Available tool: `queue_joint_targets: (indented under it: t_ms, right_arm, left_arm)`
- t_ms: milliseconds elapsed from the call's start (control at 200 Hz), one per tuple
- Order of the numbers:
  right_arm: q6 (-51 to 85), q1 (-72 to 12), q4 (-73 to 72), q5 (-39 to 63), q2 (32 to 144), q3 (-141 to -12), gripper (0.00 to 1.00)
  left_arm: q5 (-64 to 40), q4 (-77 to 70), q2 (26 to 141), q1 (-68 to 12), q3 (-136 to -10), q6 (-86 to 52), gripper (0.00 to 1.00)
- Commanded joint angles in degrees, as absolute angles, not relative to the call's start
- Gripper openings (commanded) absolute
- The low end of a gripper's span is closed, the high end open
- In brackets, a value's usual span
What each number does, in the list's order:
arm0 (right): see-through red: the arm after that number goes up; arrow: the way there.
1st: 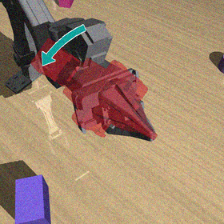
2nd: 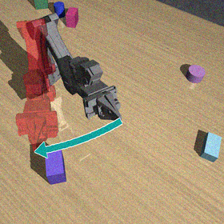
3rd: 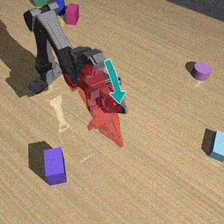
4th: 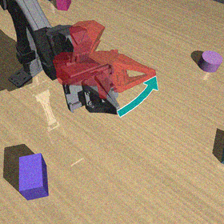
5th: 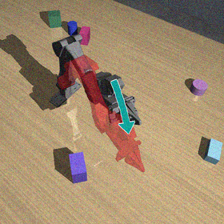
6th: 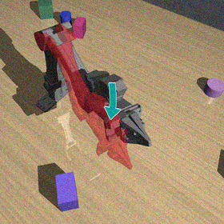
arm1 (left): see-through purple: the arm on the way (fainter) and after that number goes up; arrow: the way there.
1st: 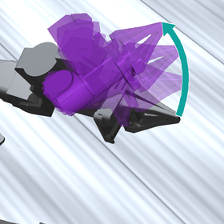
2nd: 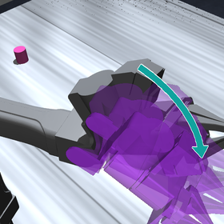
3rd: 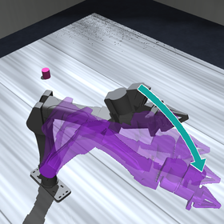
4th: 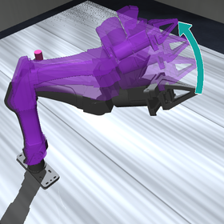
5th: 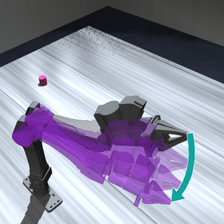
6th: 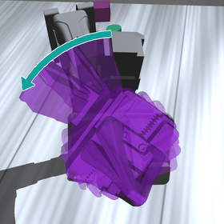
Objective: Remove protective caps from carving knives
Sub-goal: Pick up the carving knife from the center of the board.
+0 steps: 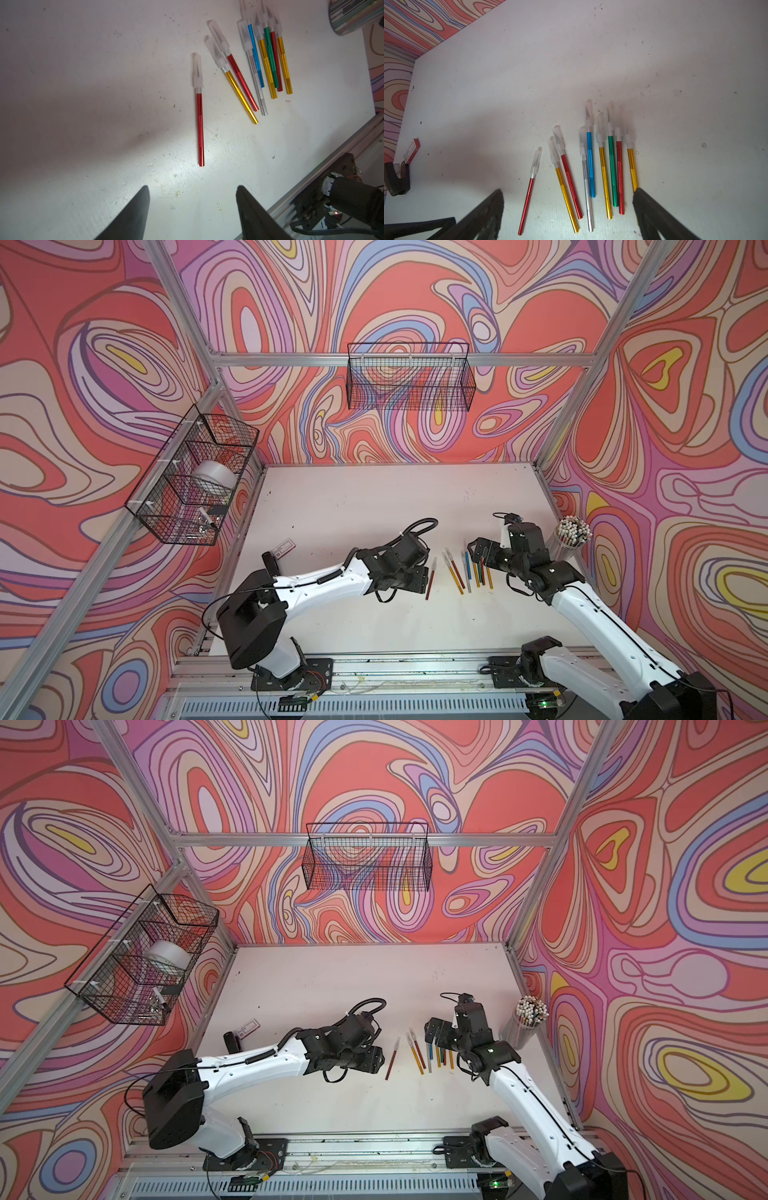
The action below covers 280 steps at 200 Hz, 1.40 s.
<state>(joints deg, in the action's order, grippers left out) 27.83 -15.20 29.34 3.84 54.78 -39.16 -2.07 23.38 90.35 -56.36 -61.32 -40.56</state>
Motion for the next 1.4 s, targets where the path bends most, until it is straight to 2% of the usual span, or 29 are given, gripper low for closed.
queue_joint_targets:
  t_ms: [0, 125, 250, 521, 1397]
  right_arm:
    - [26.92, -15.46, 30.9, 4.84, 53.86, -39.6, 0.98]
    - [26.52, -15.47, 32.19, 4.35, 53.78, -40.02, 0.98]
    - [26.31, -15.49, 33.11, 3.87, 53.79, -40.04, 0.98]
    - [26.64, -15.48, 33.53, 3.87, 53.7, -39.79, 0.98]
    - [26.87, -15.47, 33.72, 3.56, 53.96, -39.42, 0.98]
  left_arm:
    - [0.06, 28.28, 94.0, -57.73, -65.32, -41.05, 0.62]
    - [-0.1, 29.56, 97.87, -58.49, -68.33, -41.32, 0.55]
    - [-1.61, 29.81, 101.04, -58.54, -71.04, -41.06, 0.41]
    - [-2.78, 31.18, 105.89, -58.62, -75.28, -40.7, 0.31]
    - [-1.77, 32.65, 113.27, -58.62, -80.03, -40.17, 0.22]
